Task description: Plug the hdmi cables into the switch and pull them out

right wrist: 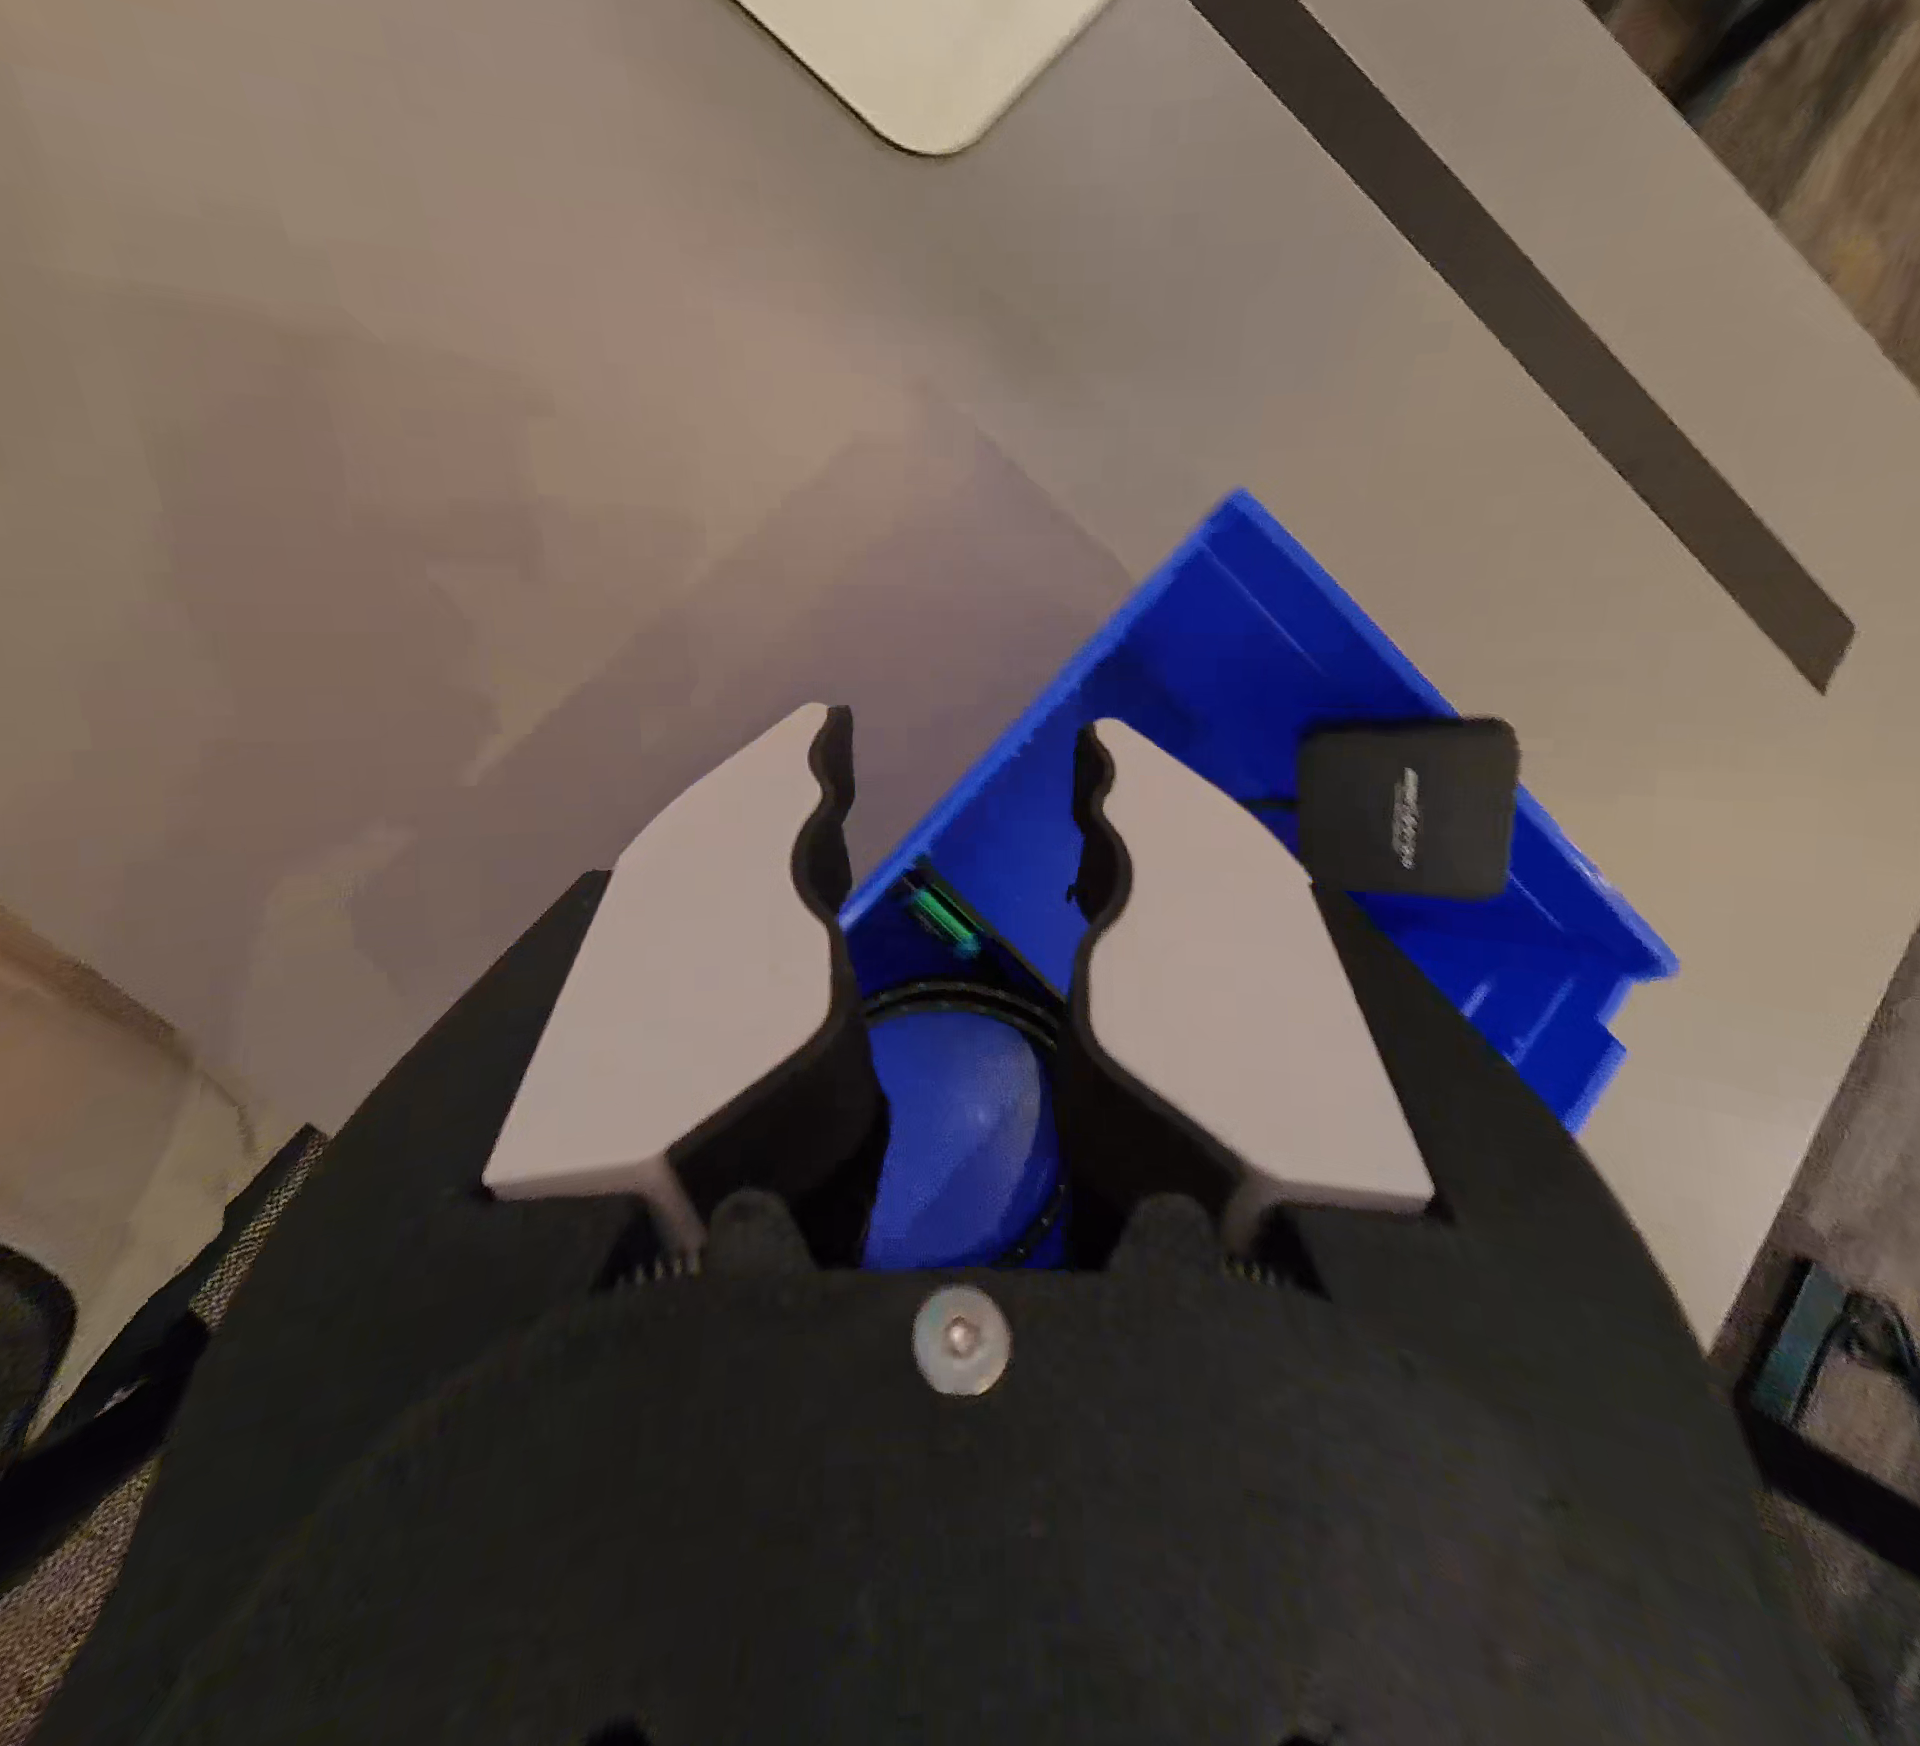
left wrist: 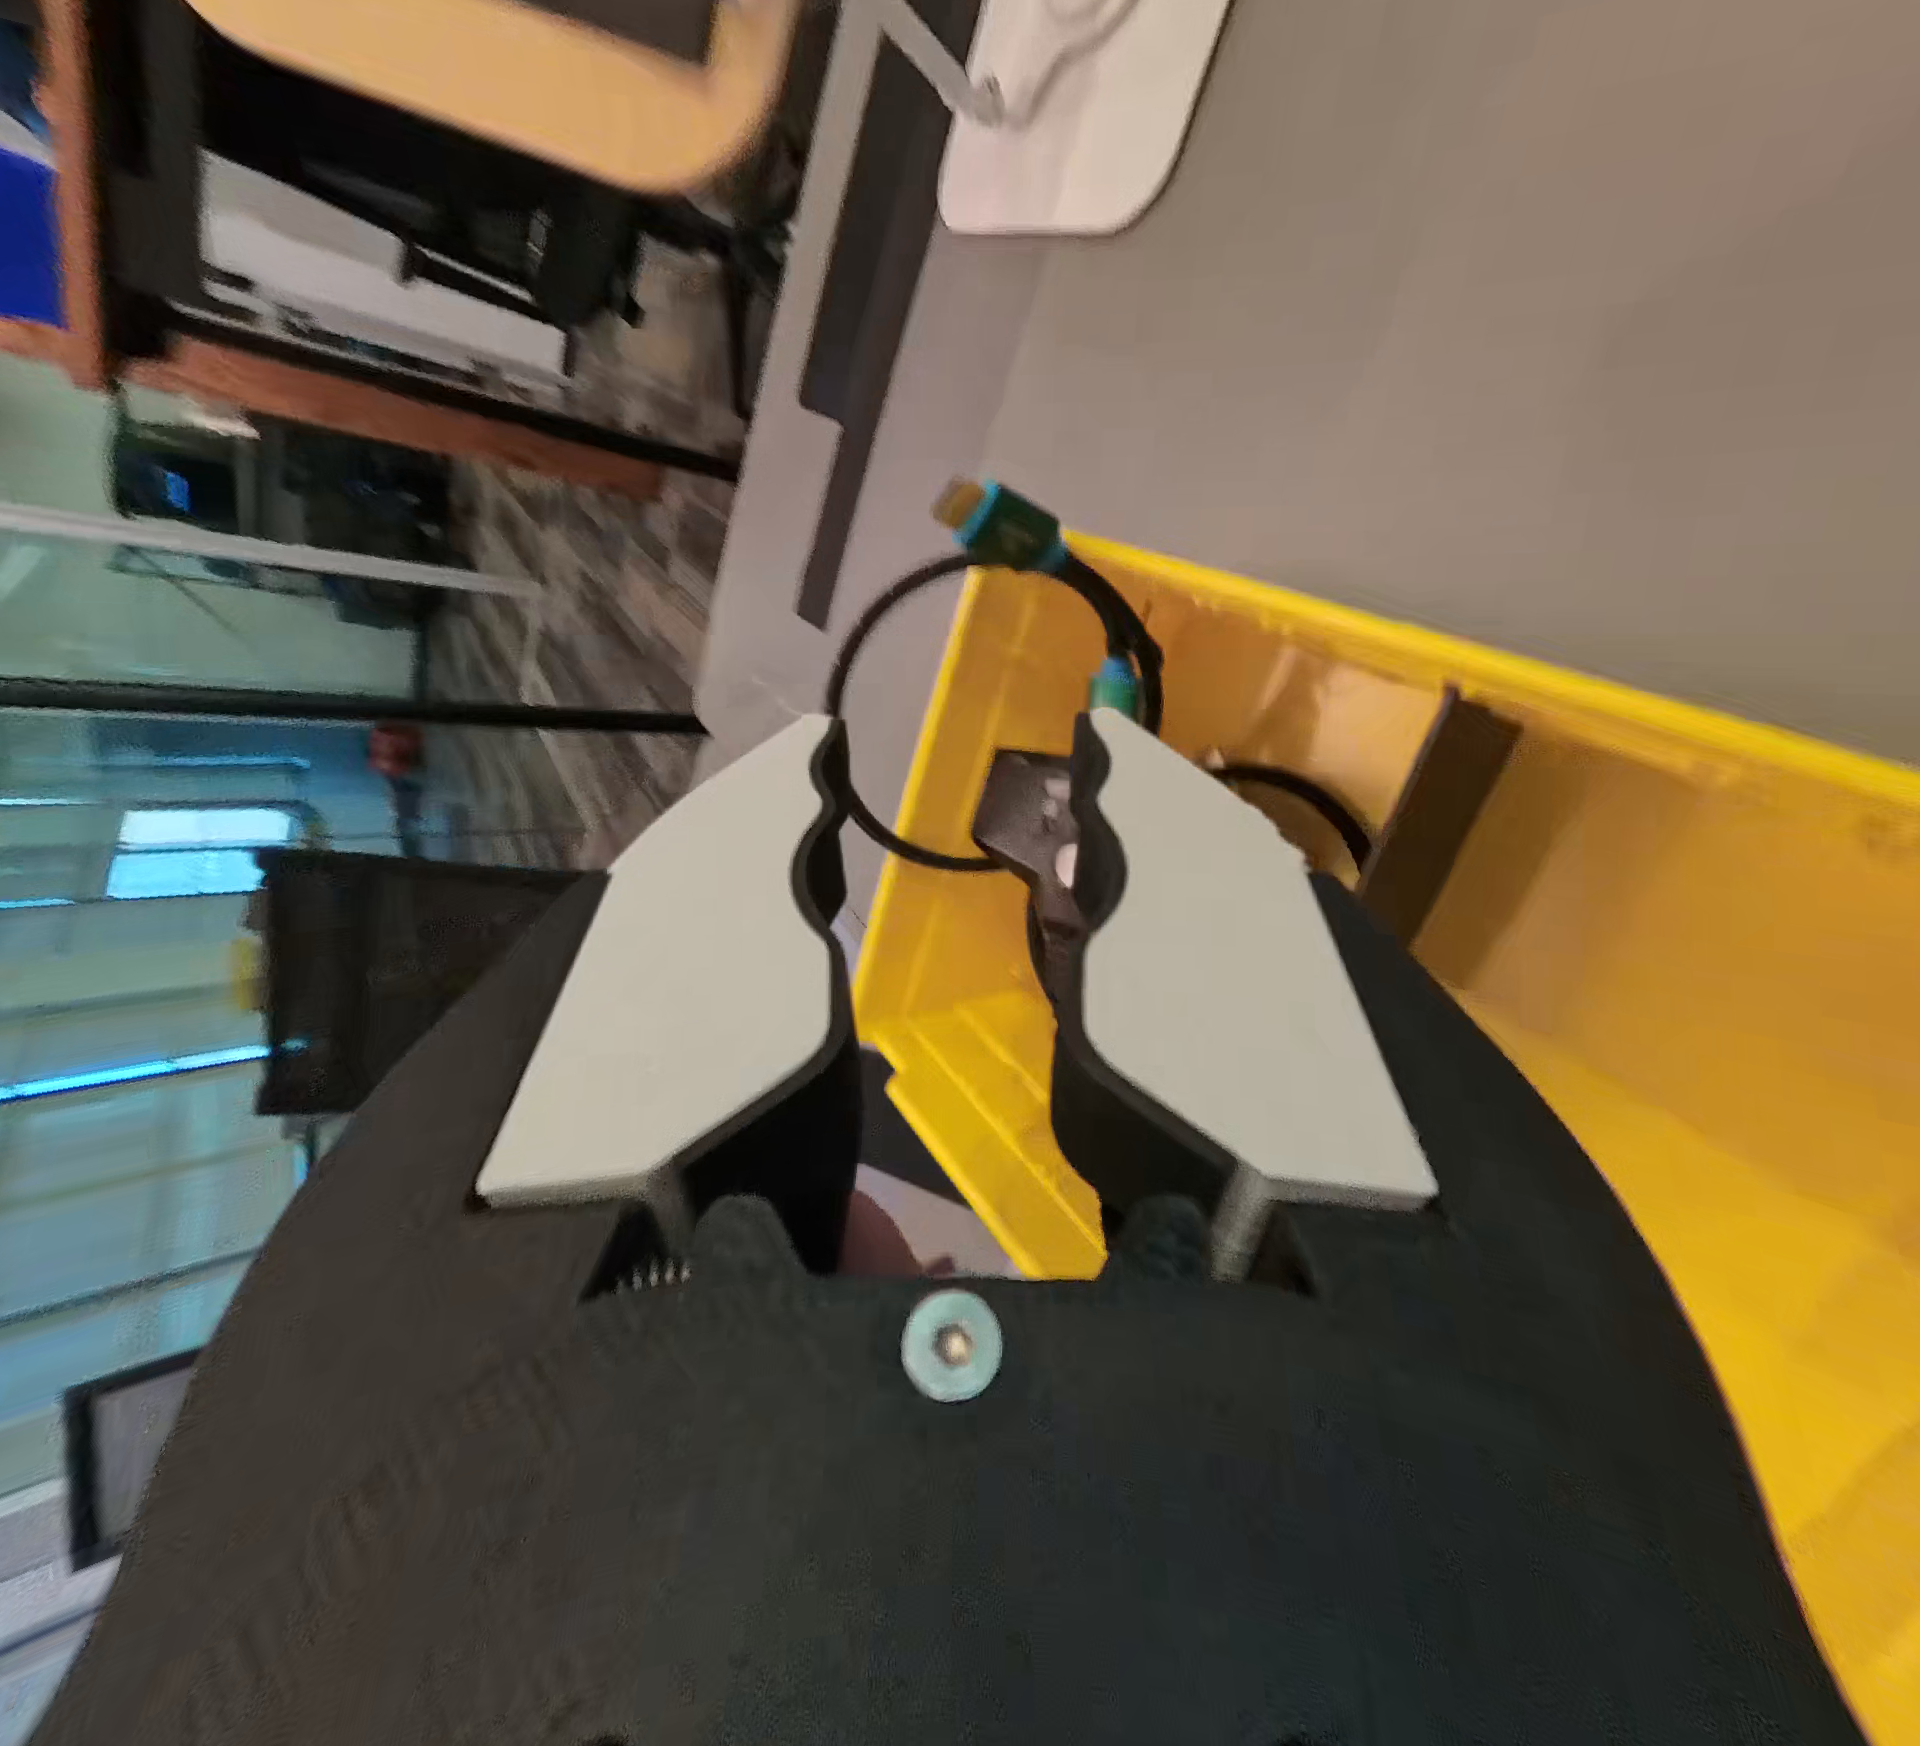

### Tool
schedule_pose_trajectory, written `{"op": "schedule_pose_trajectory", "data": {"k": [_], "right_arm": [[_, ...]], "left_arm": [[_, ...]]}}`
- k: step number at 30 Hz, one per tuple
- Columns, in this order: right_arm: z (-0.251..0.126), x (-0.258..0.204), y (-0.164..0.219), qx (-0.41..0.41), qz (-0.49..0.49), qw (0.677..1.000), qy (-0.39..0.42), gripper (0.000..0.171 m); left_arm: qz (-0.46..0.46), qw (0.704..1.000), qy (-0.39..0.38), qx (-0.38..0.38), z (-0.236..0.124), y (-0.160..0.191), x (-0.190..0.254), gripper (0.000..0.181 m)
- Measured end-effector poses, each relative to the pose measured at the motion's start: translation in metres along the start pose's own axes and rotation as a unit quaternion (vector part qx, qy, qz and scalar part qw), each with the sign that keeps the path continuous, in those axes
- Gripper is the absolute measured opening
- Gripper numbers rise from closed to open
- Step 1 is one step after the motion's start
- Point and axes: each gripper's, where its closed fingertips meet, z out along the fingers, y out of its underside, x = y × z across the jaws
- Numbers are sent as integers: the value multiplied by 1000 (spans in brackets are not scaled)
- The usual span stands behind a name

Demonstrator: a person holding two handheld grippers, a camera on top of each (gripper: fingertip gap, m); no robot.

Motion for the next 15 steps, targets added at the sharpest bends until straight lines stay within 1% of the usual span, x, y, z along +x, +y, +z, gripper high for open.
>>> {"op": "schedule_pose_trajectory", "data": {"k": [1, 5, 8, 12, 15], "right_arm": [[0, -10, -5, 5, -8, 1000, -7, 40], [3, -47, -23, 31, -31, 998, -38, 38], [6, -69, -31, 42, -48, 996, -57, 37], [9, -84, -37, 47, -60, 995, -67, 37], [10, -90, -40, 52, -66, 994, -73, 37]], "left_arm": [[-8, 1000, 13, -13, 4, 11, 3, 40], [-35, 997, 30, -66, 22, 51, 9, 42], [-39, 993, 43, -100, 38, 77, 17, 42], [-5, 985, 53, -163, 57, 111, 31, 45], [15, 980, 60, -187, 70, 125, 42, 48]]}}
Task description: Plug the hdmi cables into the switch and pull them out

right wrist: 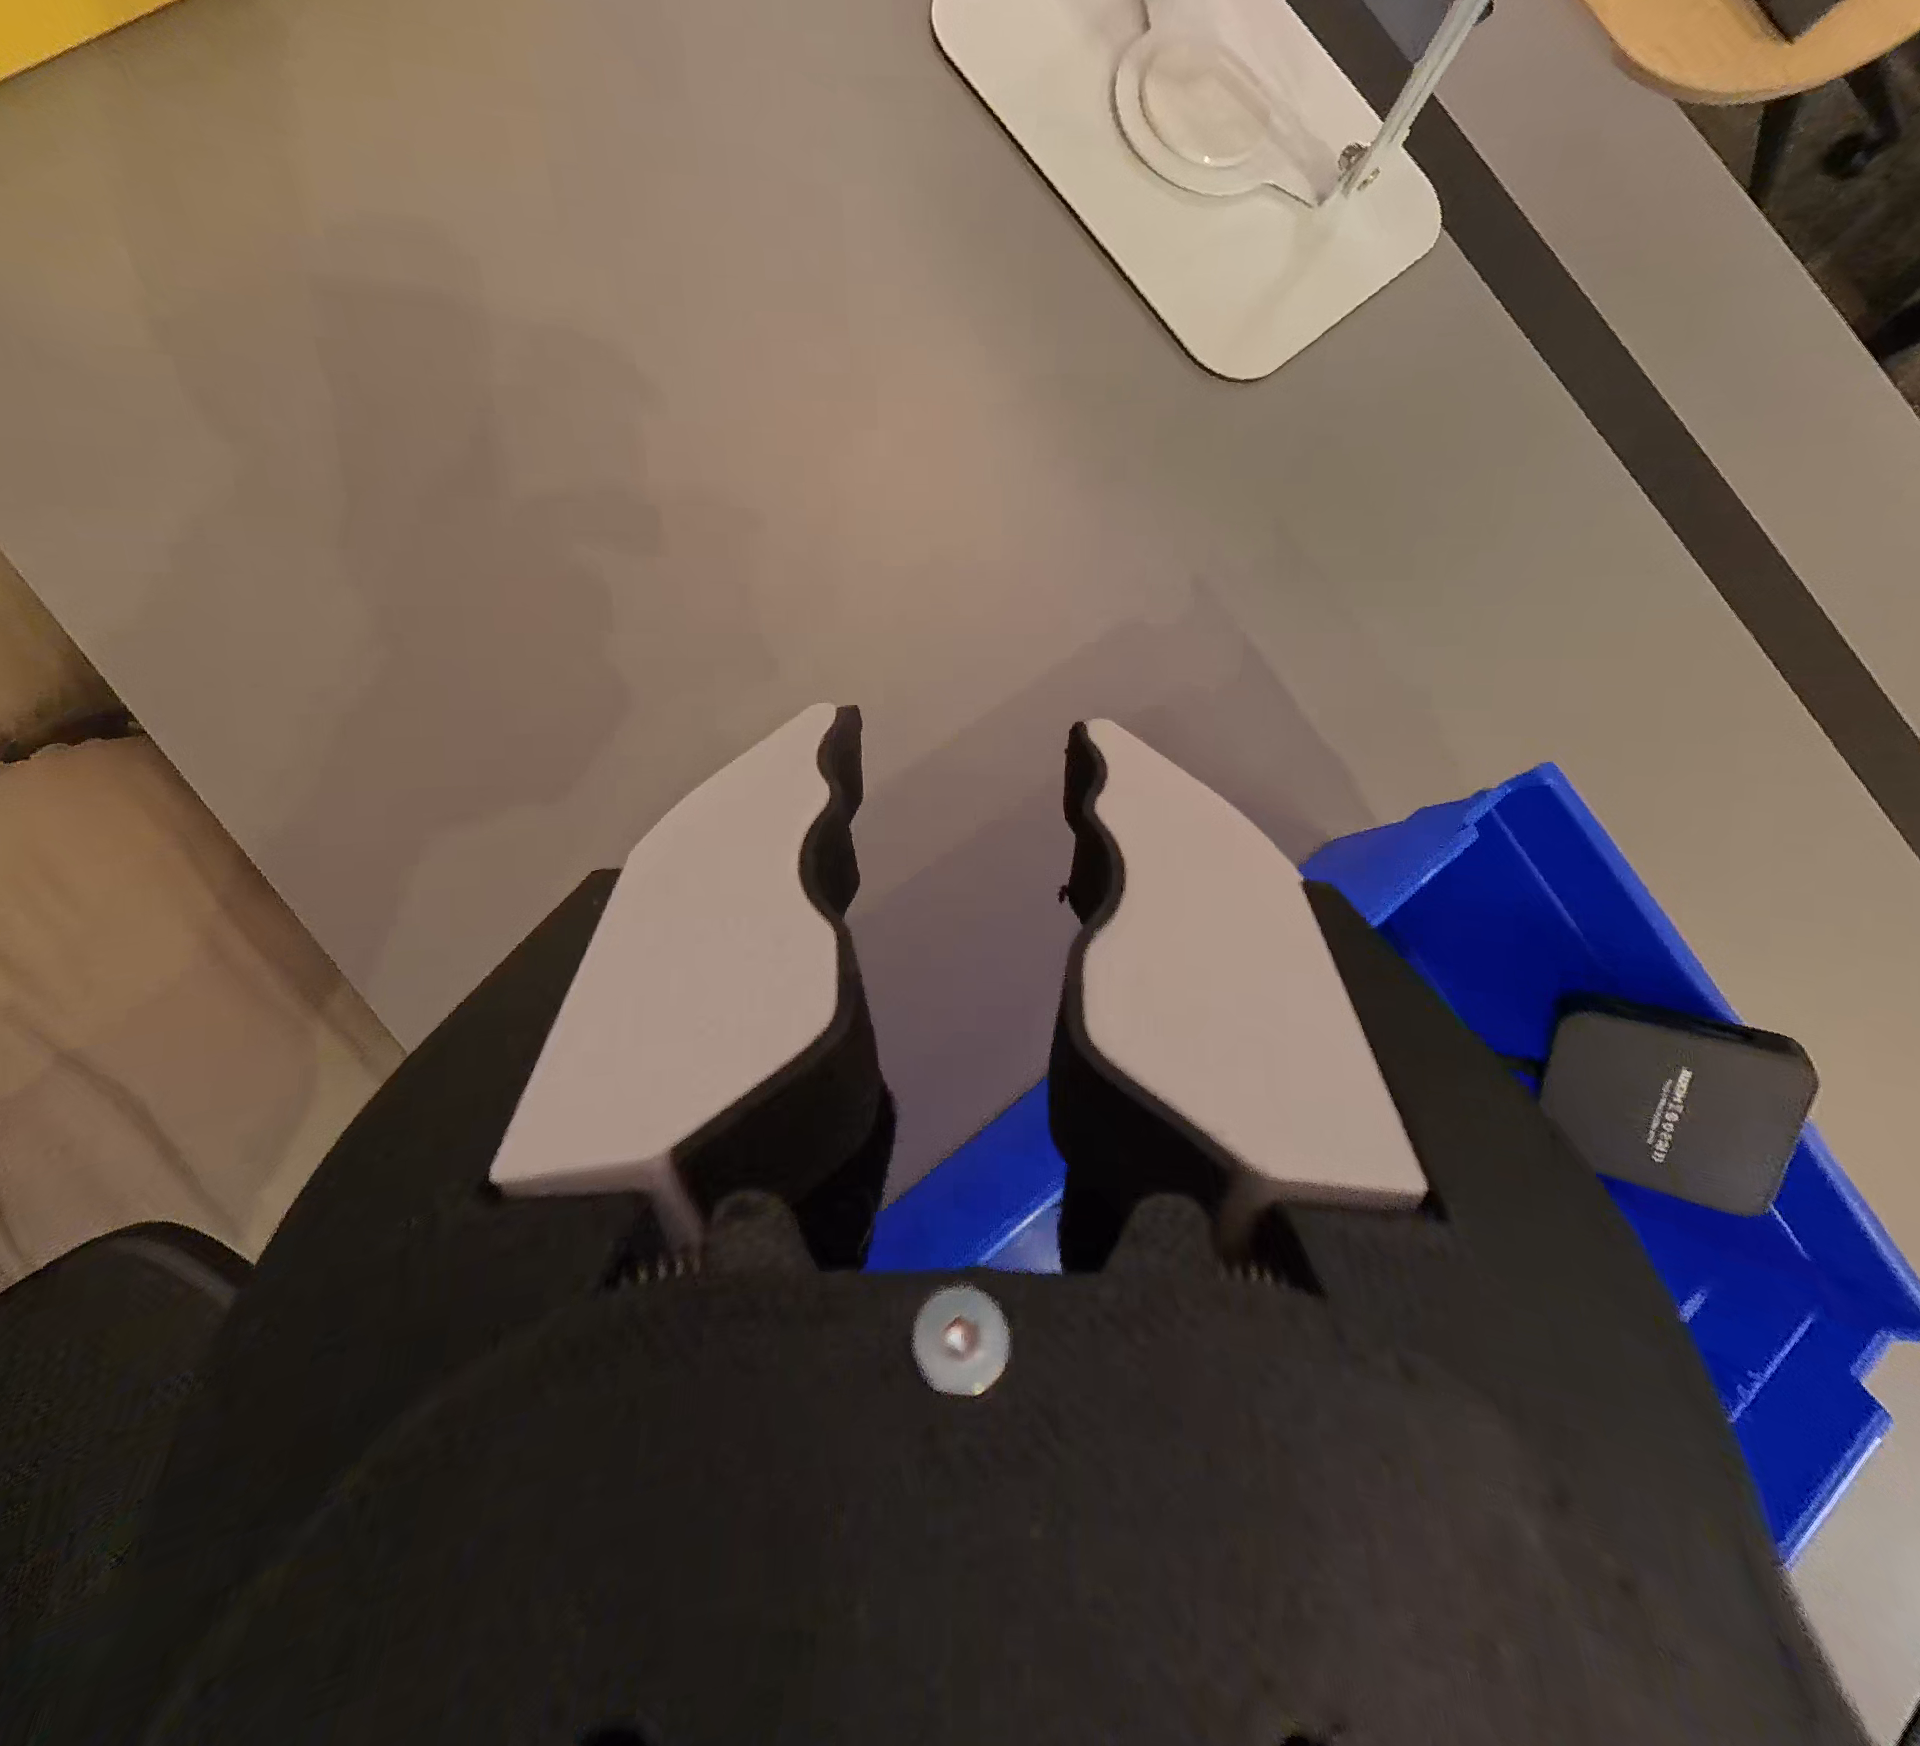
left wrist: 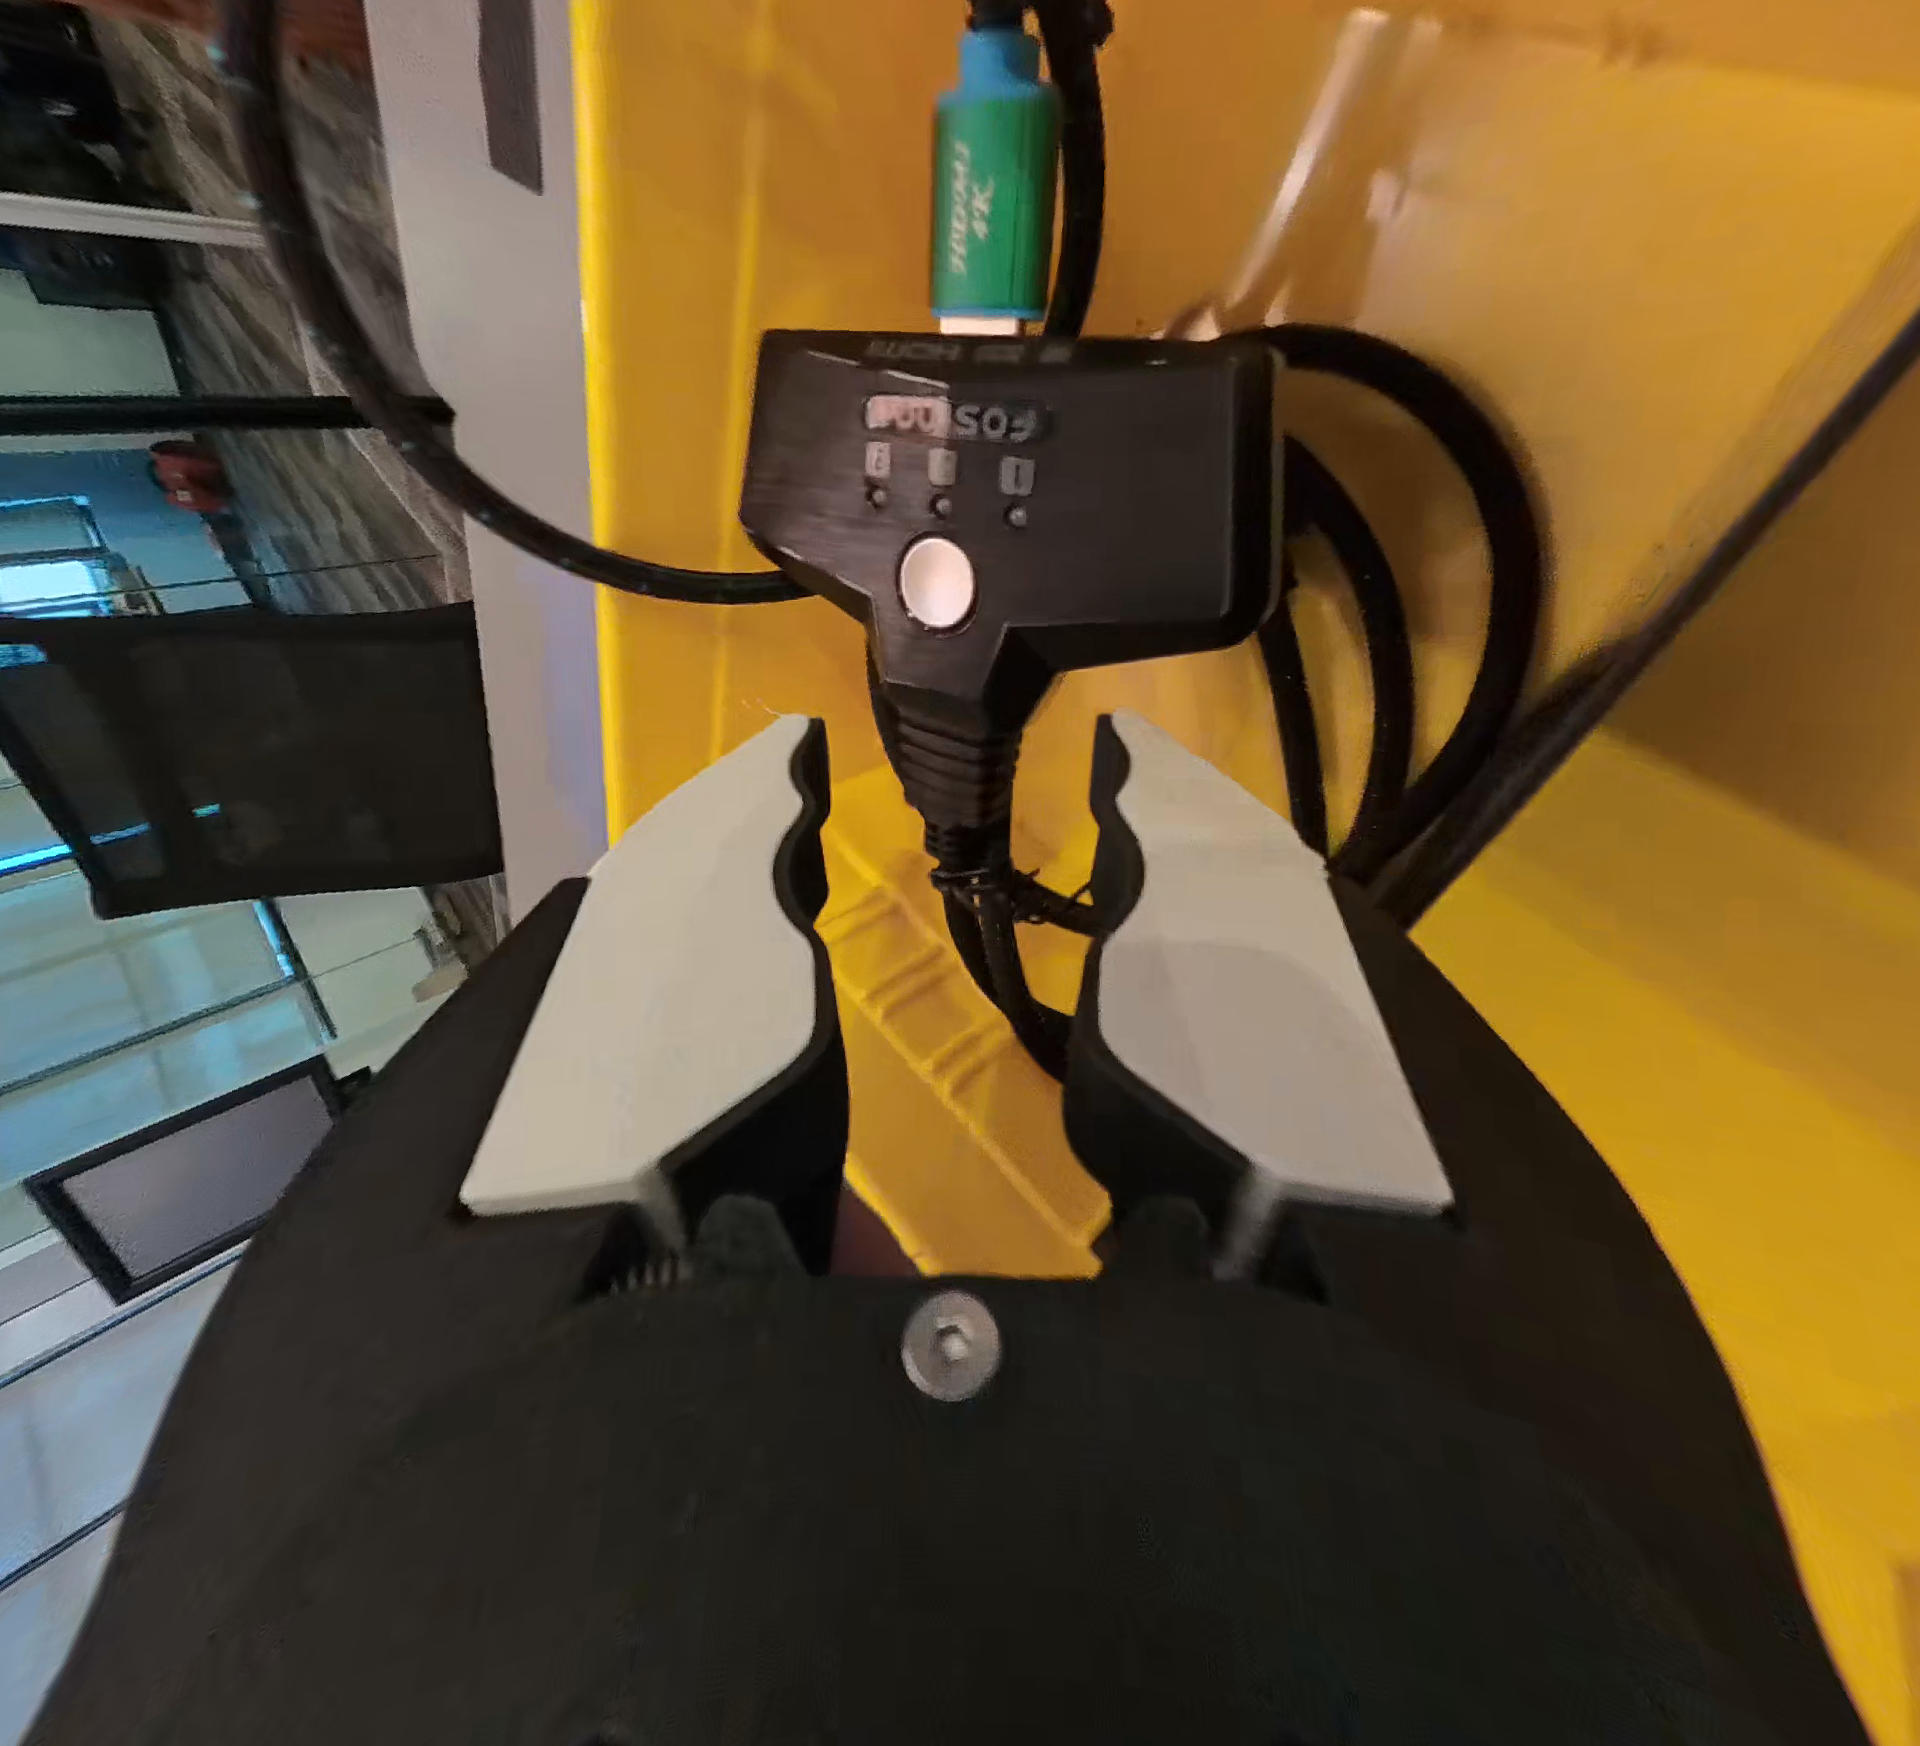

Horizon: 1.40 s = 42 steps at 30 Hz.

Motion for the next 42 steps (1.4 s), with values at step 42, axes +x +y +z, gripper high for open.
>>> {"op": "schedule_pose_trajectory", "data": {"k": [42], "right_arm": [[4, -59, -63, 92, -116, 989, -9, 29]], "left_arm": [[-47, 991, -38, 116, -70, -36, -72, 25]]}}
